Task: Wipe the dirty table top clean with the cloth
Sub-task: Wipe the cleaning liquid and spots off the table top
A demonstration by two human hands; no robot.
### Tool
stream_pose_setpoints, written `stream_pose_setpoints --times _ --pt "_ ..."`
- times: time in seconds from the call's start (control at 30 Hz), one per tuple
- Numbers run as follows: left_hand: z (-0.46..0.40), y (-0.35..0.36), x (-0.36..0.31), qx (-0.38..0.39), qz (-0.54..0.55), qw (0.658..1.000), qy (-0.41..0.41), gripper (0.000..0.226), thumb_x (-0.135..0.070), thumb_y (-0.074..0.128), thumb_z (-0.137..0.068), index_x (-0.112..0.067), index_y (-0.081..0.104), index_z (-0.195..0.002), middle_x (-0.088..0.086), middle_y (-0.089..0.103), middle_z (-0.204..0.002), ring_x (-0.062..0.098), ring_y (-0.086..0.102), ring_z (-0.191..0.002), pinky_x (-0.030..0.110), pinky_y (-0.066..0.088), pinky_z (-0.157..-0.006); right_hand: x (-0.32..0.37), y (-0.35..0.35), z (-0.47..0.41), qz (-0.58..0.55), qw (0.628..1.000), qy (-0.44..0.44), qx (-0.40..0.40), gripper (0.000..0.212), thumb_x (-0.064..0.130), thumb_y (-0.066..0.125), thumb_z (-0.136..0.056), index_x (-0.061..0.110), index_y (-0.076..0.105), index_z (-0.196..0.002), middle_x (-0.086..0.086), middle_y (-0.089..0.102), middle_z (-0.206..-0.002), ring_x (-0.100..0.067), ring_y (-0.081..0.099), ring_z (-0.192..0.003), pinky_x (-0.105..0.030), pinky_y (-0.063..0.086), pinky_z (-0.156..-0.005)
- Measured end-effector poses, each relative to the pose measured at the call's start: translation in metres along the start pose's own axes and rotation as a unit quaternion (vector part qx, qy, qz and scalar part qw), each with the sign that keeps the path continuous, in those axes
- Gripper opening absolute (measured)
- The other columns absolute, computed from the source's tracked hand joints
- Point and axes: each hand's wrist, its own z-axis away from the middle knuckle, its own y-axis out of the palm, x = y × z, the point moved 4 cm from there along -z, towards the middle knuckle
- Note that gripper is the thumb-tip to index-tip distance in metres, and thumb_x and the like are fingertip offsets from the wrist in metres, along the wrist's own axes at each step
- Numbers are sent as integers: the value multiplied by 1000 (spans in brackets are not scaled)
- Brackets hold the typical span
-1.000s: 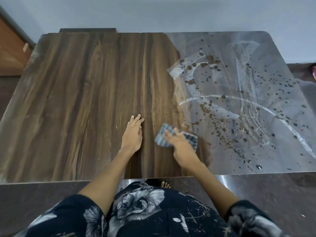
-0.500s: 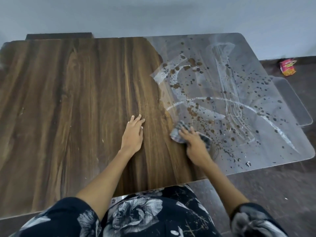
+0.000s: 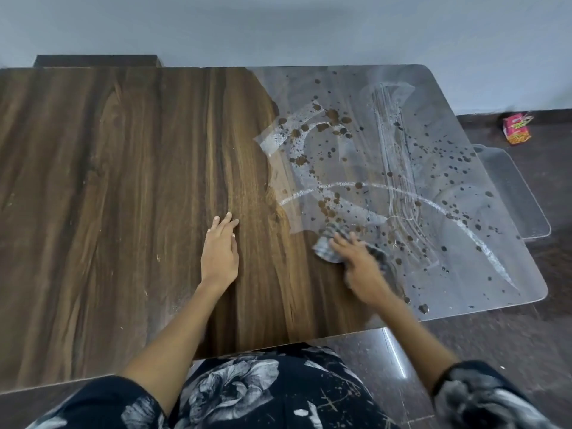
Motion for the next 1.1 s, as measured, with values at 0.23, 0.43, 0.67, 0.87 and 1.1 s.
stream_pose_setpoints --times 0.23,0.43,0.67,0.87,1.1 --pt "1 2 -4 -4 -2 1000 -19 37 -6 30 -98 -9 46 -132 4 35 -148 20 18 -142 36 15 -117 13 57 79 31 942 -224 247 77 -14 43 -83 39 30 -137 28 20 -146 5 -4 -141 -32 2 -120" --pt "4 4 -11 -3 0 999 -33 37 -6 33 -98 -7 44 -134 6 32 -149 21 16 -143 37 15 -117 -13 -23 -16 -28 992 -53 107 65 -15 39 -86 22 36 -140 -3 22 -152 -25 18 -143 -44 23 -115" --pt "2 4 -15 2 8 999 -34 37 -10 36 -98 -8 44 -134 5 31 -150 18 17 -142 38 19 -116 66 52 -22 9 982 -145 123 84 -21 33 -79 32 26 -143 14 11 -153 -10 -1 -143 -40 2 -117" --pt "-1 3 -12 14 -34 999 -15 39 -13 36 -99 -11 40 -138 2 27 -152 16 15 -143 31 15 -116 7 2 -11 40 982 -135 129 79 -15 36 -85 39 25 -141 18 9 -148 -2 0 -137 -34 6 -116" --pt "-14 5 -17 32 -55 998 -13 41 -13 33 -99 -10 36 -140 3 23 -153 19 12 -143 34 12 -117 65 8 -127 20 999 4 25 82 -21 37 -79 27 25 -145 1 13 -156 -23 11 -144 -42 13 -116"
